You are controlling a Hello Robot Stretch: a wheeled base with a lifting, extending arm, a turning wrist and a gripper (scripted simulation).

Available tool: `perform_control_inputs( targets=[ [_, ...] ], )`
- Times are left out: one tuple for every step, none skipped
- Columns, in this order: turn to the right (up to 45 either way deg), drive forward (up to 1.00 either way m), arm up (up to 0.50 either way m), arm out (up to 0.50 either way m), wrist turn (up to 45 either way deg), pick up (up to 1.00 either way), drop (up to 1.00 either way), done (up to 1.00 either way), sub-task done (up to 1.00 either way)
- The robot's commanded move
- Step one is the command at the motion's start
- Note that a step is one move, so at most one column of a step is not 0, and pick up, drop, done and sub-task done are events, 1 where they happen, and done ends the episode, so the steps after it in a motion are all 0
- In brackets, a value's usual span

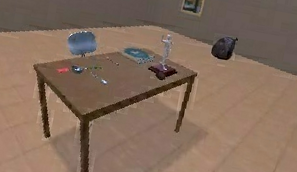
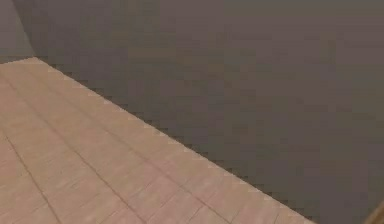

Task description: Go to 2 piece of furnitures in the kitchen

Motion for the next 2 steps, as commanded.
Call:
perform_control_inputs(
  targets=[
    [6.0, 0.0, 0.0, 0.0, 0.0, 0.0, 0.0, 0.0, 0.0],
    [0.0, 0.1, 0.0, 0.0, 0.0, 0.0, 0.0, 0.0, 0.0]
  ],
)
